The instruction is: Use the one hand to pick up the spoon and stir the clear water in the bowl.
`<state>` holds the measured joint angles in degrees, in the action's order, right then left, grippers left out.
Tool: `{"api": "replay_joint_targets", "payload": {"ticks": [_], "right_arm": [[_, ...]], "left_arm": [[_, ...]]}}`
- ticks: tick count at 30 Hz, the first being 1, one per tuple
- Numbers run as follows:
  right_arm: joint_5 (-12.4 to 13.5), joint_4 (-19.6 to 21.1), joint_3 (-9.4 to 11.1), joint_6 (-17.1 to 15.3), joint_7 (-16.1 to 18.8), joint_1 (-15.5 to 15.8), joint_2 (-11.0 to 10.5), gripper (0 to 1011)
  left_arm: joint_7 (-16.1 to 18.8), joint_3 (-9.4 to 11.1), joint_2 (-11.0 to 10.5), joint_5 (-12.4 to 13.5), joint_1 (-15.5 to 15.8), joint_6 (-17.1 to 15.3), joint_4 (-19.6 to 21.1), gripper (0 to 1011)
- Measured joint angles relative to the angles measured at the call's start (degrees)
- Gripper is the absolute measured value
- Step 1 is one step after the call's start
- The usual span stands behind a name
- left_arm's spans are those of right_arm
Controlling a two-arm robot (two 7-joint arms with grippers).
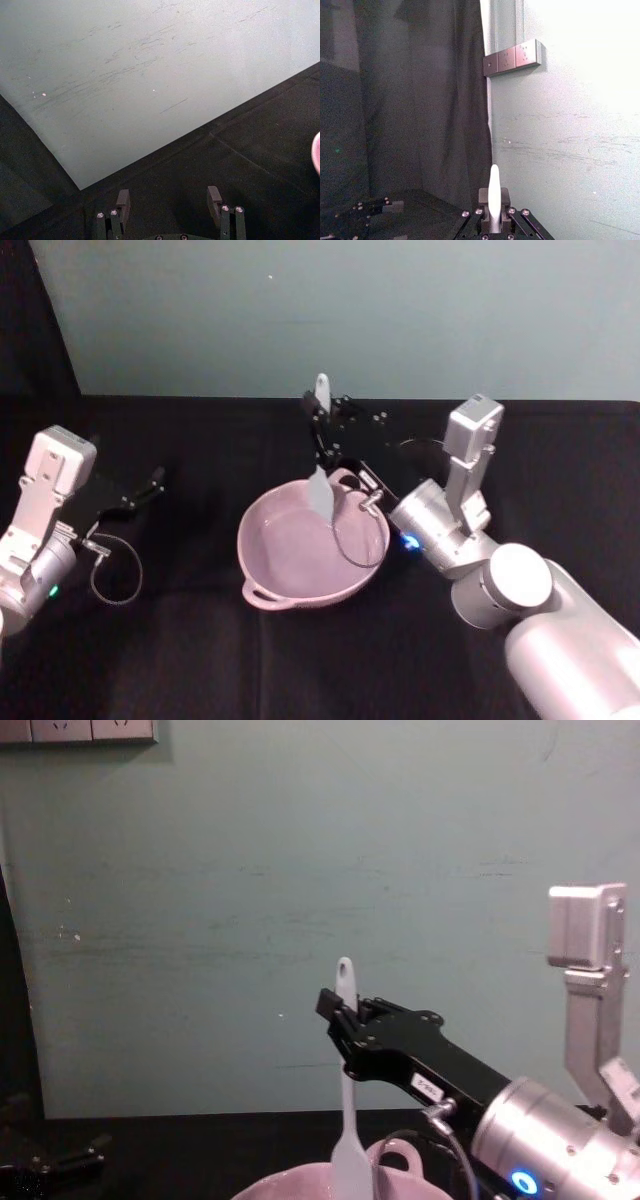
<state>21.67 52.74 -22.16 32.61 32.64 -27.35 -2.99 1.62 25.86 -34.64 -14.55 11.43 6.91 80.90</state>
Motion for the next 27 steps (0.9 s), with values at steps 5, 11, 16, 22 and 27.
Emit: {"api": "replay_joint_targets", "payload": {"ticks": [5, 11, 16, 22, 27], "right_arm": [[0.4, 3.3, 1.1, -1.4, 1.4, 2.1, -1.9, 121], [2.5, 9.1, 1.2, -5.0, 4.0, 5.1, -4.5, 120], [5.0, 15.1, 0.1, -9.0, 6.3, 8.0, -6.9, 121], [6.5, 18.0, -1.4, -11.7, 7.6, 9.3, -8.3, 121], [7.1, 18.9, -2.9, -12.9, 7.8, 9.5, -8.6, 121]], "left_arm": [[0.0, 0.0, 0.0, 0.0, 0.0, 0.0, 0.0, 1011], [0.0, 0.0, 0.0, 0.0, 0.0, 0.0, 0.0, 1011], [0.0, 0.0, 0.0, 0.0, 0.0, 0.0, 0.0, 1011], [0.0, 0.0, 0.0, 0.0, 0.0, 0.0, 0.0, 1011], [0.0, 0.0, 0.0, 0.0, 0.0, 0.0, 0.0, 1011]]}}
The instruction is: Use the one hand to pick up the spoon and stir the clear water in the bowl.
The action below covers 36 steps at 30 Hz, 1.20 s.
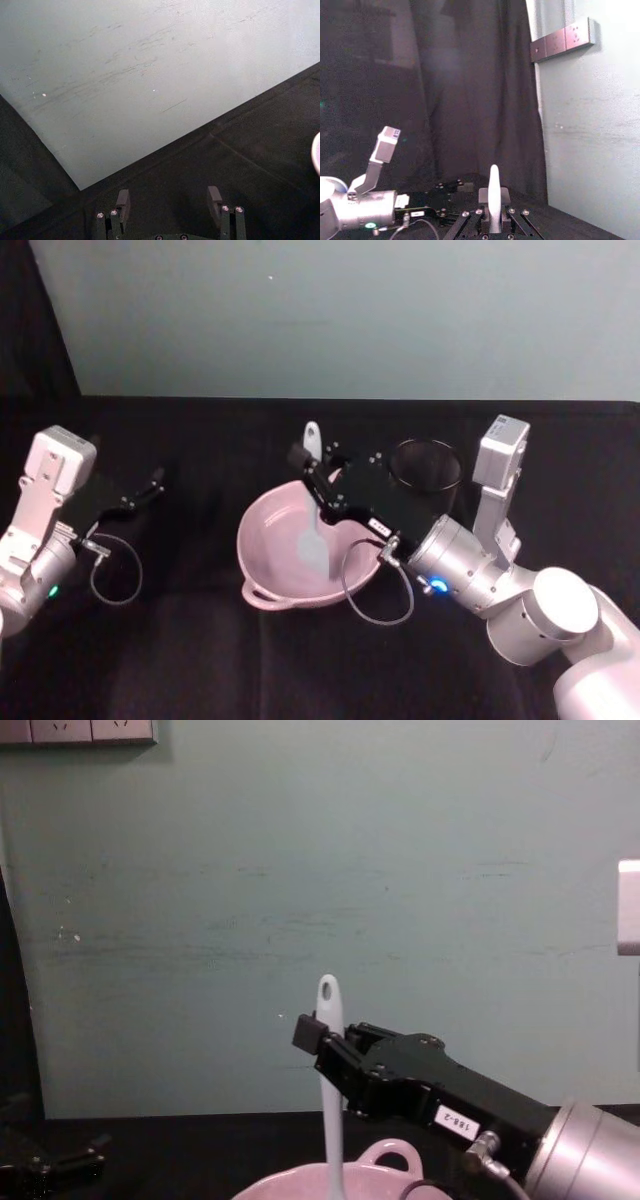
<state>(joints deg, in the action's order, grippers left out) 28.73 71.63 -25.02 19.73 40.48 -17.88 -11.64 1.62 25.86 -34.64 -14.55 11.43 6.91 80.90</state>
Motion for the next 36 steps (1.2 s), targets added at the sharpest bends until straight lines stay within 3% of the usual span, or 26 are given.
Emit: {"api": "replay_joint_targets", "payload": {"ticks": [8, 18, 28, 36], "right_arm": [[0.0, -1.3, -2.0, 0.4, -0.7, -0.9, 1.2, 121], [-2.1, -8.5, -2.8, 4.1, -3.1, -4.7, 5.2, 121], [-5.5, -17.6, -1.0, 10.7, -6.3, -8.9, 9.2, 121], [-6.5, -19.0, 1.1, 12.7, -7.1, -9.7, 9.3, 121]], "left_arm": [[0.0, 0.0, 0.0, 0.0, 0.0, 0.0, 0.0, 1011], [0.0, 0.0, 0.0, 0.0, 0.0, 0.0, 0.0, 1011], [0.0, 0.0, 0.0, 0.0, 0.0, 0.0, 0.0, 1011], [0.0, 0.0, 0.0, 0.0, 0.0, 0.0, 0.0, 1011]]}}
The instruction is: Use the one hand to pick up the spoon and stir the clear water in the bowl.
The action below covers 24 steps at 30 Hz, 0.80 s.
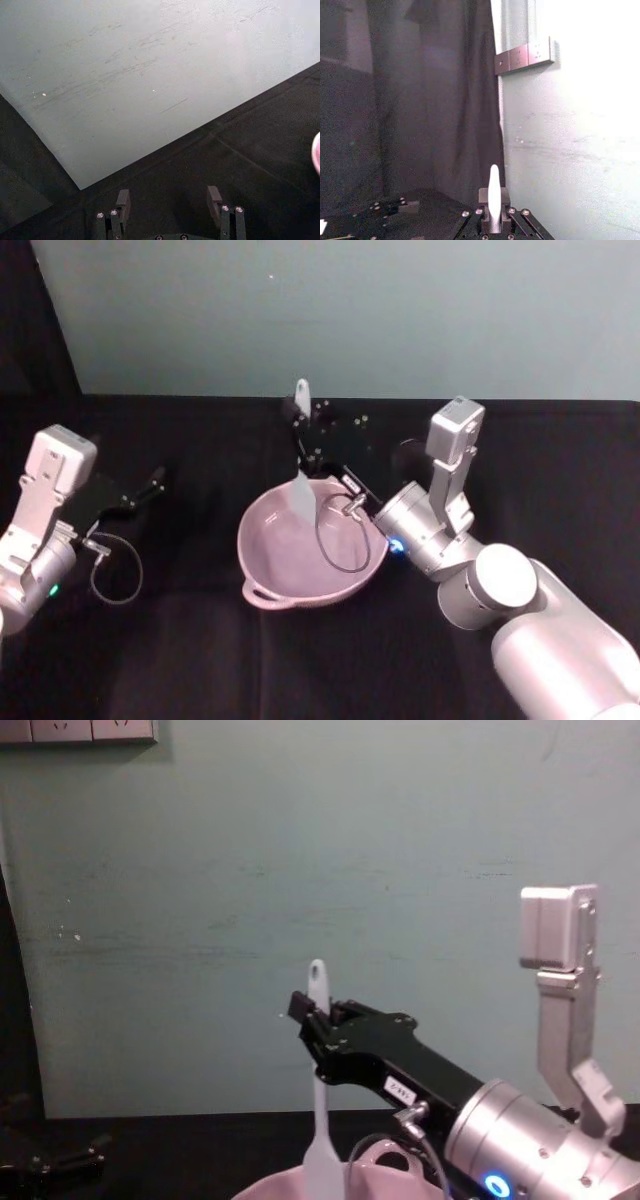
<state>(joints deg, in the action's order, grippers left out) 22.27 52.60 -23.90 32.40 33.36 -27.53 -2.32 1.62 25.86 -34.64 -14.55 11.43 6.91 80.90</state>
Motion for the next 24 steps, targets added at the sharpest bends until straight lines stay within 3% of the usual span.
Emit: {"api": "replay_joint_targets", "payload": {"ticks": [13, 24], "right_arm": [[1.8, 7.4, 2.5, -1.0, 3.6, 4.8, -4.5, 121], [4.5, 16.4, 0.8, -4.1, 6.8, 10.4, -7.5, 120]], "left_arm": [[0.0, 0.0, 0.0, 0.0, 0.0, 0.0, 0.0, 1011], [0.0, 0.0, 0.0, 0.0, 0.0, 0.0, 0.0, 1011]]}}
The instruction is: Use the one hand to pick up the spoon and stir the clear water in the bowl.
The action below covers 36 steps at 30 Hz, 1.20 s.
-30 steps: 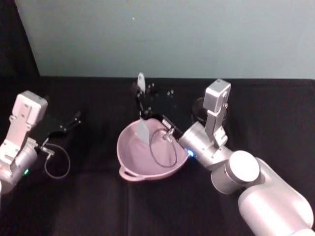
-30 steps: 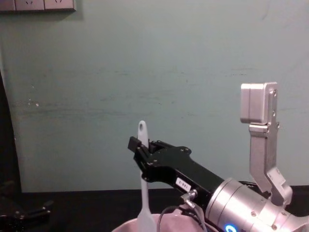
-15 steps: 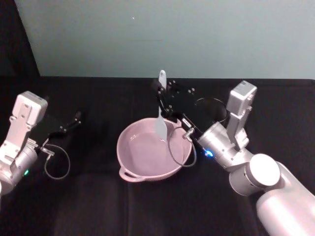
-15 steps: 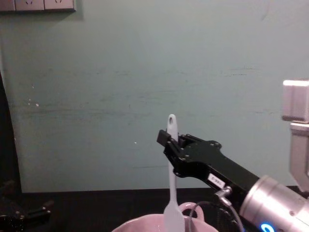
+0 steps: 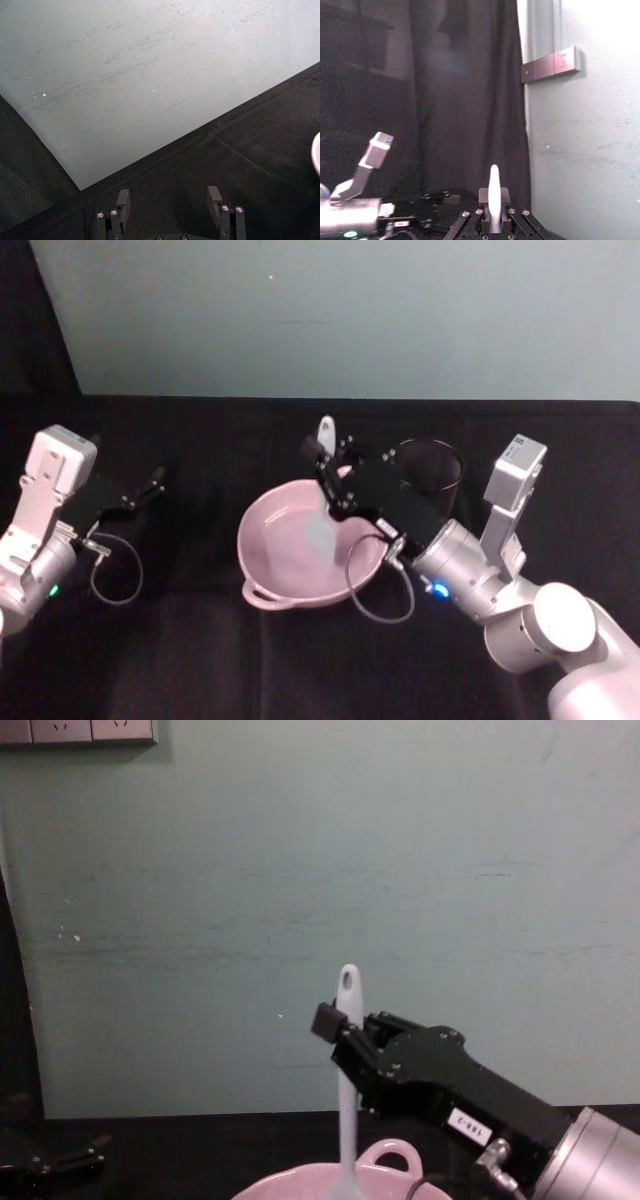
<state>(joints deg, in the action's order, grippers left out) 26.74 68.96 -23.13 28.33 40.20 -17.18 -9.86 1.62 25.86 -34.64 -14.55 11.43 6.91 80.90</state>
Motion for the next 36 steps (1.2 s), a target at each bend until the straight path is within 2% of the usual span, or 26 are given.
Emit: {"api": "replay_joint_targets", "payload": {"ticks": [4, 10, 18, 22, 24, 28, 36], "right_arm": [[0.8, 1.0, -1.4, -1.6, 0.4, 0.5, -0.1, 121], [0.9, 0.2, -2.7, -2.2, 0.3, -0.1, 0.8, 121], [-0.5, -4.9, -3.7, -0.4, -1.5, -2.9, 3.6, 121], [-2.1, -9.0, -3.5, 1.5, -3.1, -4.9, 5.5, 120], [-2.4, -9.7, -3.4, 1.8, -3.4, -5.2, 5.8, 121], [-4.3, -13.8, -2.3, 4.1, -5.5, -7.2, 7.6, 121], [-6.1, -15.8, -0.2, 5.9, -8.1, -8.5, 8.6, 121]], "left_arm": [[0.0, 0.0, 0.0, 0.0, 0.0, 0.0, 0.0, 1011], [0.0, 0.0, 0.0, 0.0, 0.0, 0.0, 0.0, 1011], [0.0, 0.0, 0.0, 0.0, 0.0, 0.0, 0.0, 1011], [0.0, 0.0, 0.0, 0.0, 0.0, 0.0, 0.0, 1011], [0.0, 0.0, 0.0, 0.0, 0.0, 0.0, 0.0, 1011], [0.0, 0.0, 0.0, 0.0, 0.0, 0.0, 0.0, 1011], [0.0, 0.0, 0.0, 0.0, 0.0, 0.0, 0.0, 1011]]}}
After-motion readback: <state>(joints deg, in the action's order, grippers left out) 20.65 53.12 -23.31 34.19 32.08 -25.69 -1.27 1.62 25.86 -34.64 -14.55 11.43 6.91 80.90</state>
